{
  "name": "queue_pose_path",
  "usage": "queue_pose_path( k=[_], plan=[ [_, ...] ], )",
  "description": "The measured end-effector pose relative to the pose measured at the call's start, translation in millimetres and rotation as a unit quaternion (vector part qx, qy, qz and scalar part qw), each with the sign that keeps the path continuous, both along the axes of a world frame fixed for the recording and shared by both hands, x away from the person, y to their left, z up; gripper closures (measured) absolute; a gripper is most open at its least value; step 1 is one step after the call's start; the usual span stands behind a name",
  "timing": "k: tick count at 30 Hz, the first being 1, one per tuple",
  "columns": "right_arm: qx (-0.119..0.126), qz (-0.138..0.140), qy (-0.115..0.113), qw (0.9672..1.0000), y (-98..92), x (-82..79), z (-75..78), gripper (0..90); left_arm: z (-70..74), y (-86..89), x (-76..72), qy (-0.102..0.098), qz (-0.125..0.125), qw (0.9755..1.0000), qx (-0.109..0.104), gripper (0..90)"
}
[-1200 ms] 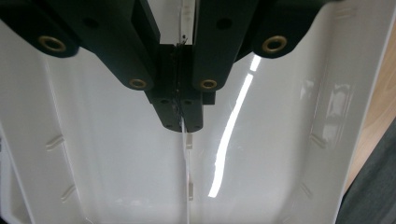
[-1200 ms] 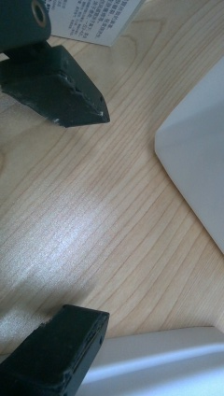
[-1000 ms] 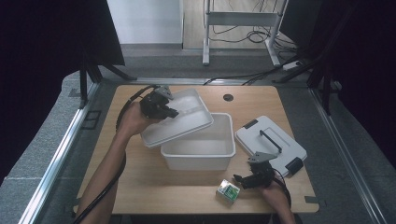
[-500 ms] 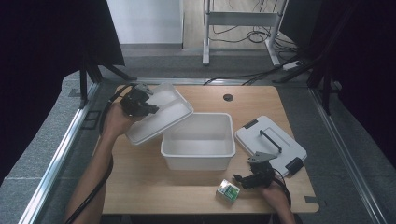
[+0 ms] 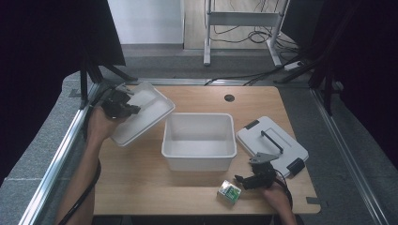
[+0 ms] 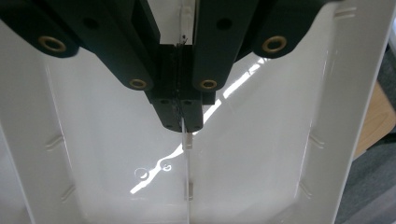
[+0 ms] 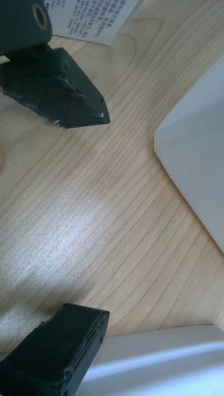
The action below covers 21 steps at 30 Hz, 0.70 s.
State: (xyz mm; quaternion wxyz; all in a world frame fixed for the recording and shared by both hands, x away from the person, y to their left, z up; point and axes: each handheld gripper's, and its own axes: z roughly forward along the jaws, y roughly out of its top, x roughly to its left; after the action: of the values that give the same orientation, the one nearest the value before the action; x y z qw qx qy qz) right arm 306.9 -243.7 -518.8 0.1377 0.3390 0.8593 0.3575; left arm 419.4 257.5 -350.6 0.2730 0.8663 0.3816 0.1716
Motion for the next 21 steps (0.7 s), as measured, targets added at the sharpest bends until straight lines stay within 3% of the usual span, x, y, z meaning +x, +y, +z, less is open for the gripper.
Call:
queue_pose_path(
  k=[10,21],
  plan=[
    [0.000,-0.001,0.000,1.0000,-0.1,0.0,0.0,6.3,-16.4,28.2,-10.1,0.003,0.027,0.9996,-0.003,89.4],
    [0.000,-0.001,0.000,1.0000,-0.1,0.0,0.0,6.5,-54.7,36.6,-23.7,0.007,0.028,0.9995,-0.009,89.3]
  ],
)
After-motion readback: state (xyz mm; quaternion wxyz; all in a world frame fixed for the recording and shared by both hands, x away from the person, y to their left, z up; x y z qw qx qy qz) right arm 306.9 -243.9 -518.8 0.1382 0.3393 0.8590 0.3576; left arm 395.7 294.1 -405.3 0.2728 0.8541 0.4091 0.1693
